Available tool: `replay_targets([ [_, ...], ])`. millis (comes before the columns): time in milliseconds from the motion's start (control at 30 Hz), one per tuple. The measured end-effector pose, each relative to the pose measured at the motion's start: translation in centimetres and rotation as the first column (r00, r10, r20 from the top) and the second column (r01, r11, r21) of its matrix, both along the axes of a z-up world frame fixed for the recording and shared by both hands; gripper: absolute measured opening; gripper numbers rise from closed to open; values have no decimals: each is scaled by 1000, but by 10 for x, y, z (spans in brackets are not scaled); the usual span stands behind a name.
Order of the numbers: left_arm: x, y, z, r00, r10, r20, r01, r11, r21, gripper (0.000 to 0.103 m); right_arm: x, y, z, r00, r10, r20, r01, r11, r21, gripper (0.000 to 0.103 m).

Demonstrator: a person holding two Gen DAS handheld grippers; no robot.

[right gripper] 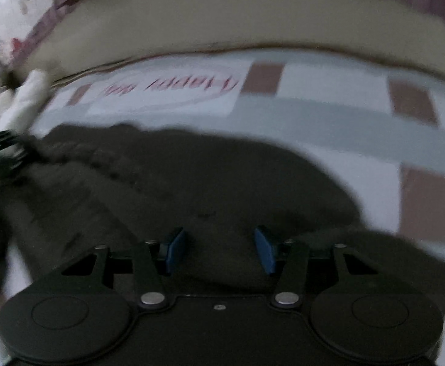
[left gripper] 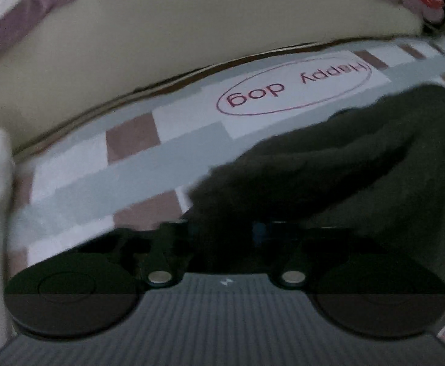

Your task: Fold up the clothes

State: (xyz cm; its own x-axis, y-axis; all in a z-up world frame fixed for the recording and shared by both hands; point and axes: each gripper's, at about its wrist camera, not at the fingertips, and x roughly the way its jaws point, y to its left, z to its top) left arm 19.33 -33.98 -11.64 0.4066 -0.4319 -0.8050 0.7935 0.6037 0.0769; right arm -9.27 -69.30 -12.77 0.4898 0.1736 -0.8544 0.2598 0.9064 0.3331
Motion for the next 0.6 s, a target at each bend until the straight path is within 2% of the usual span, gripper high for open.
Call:
replay_targets([
  [33, -2, 0, 3, 1000, 6, 14, -5, 1000, -8, 11, -4, 5, 1, 1000, 30, -7, -30, 1000, -1, 56],
  [133, -11, 1, 19, 996, 17, 86, -15, 1000, -28, 10, -10, 22, 11, 995, 99, 0, -99, 989, -107, 56],
  [300, -3, 12, 57, 990, 103, 95, -83, 977, -196, 9, -15, 29, 26, 993, 56, 102, -25, 957, -290, 58],
  [367, -2, 8, 60, 986, 120, 116, -94, 974, -206, 9, -14, 27, 25, 990, 24, 137, 25, 937, -348, 65],
  [400, -3, 5, 59, 983, 120, 142, -90, 976, -200, 9, -12, 24, 23, 989, -3, 145, 56, 930, -363, 69],
  [467, -6, -1, 57, 971, 138, 194, -98, 974, -206, 8, -9, 19, 19, 985, -56, 162, 117, 912, -394, 69],
  [533, -1, 0, 60, 966, 198, 165, -151, 954, -258, 8, -6, 14, 16, 979, -104, 178, 168, 901, -400, 69],
  [600, 4, 5, 63, 959, 266, 98, -222, 920, -322, 8, -1, 9, 11, 980, -108, 168, 159, 931, -328, 69],
])
